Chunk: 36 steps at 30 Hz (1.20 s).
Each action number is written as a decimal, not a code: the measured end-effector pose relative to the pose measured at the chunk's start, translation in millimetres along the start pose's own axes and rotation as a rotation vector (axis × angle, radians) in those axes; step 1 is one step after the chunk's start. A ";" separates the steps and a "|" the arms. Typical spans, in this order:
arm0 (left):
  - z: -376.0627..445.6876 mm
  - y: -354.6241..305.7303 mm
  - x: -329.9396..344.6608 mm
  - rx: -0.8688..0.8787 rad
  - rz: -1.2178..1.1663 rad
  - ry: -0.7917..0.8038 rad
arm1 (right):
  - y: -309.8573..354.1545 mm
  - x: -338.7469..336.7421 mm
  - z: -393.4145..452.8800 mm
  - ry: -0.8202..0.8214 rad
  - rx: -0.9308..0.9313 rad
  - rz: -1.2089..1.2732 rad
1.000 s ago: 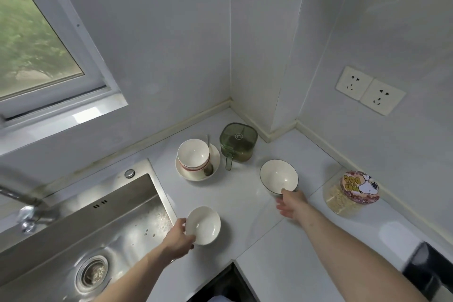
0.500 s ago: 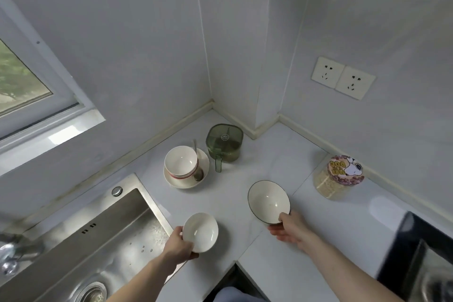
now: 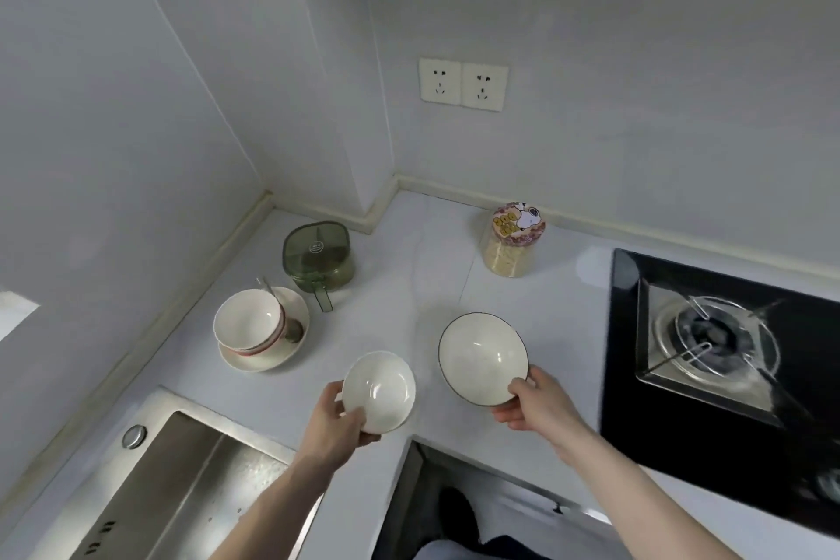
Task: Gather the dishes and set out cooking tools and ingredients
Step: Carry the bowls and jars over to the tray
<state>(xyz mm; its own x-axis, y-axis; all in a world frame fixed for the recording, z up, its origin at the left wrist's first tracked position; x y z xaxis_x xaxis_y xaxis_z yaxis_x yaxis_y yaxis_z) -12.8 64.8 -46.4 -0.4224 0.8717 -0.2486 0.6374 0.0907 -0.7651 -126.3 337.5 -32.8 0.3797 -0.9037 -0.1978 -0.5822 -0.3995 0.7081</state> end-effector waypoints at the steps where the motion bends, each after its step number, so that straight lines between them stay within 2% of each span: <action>1: -1.0 -2.9 0.0 0.028 0.017 0.017 | -4.2 -1.8 -5.9 -0.014 0.005 0.018; 5: -14.2 -8.0 8.4 0.088 0.059 0.172 | -32.4 -14.7 -47.0 -0.128 0.038 0.144; 11: -54.1 -2.4 39.8 0.134 0.091 0.304 | -79.0 -39.9 -113.2 -0.267 0.090 0.256; 18: -105.0 -19.8 114.6 0.221 0.194 0.459 | -132.5 -105.4 -173.3 -0.441 0.075 0.410; 22: -148.2 -26.1 178.7 0.279 0.266 0.524 | -171.0 -155.1 -208.1 -0.528 0.041 0.472; 27: -221.7 -10.9 294.0 0.286 0.324 0.622 | -243.6 -248.1 -267.3 -0.623 0.011 0.527; 36: -351.1 14.0 454.9 0.290 0.305 0.740 | -345.9 -403.7 -358.6 -0.737 -0.006 0.588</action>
<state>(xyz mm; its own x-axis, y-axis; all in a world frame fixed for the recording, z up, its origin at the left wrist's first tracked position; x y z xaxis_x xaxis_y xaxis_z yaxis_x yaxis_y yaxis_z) 30.2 631.7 38.3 0.3359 0.9372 -0.0936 0.4223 -0.2387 -0.8745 179.7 895.7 45.2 -0.5256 -0.8303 -0.1854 -0.5315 0.1504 0.8336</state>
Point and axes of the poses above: each hand's wrist, its own z-axis towards the middle knuckle, its own x-axis out of the palm, y = z × x, the point moved 1 cm from there along z, towards the middle knuckle
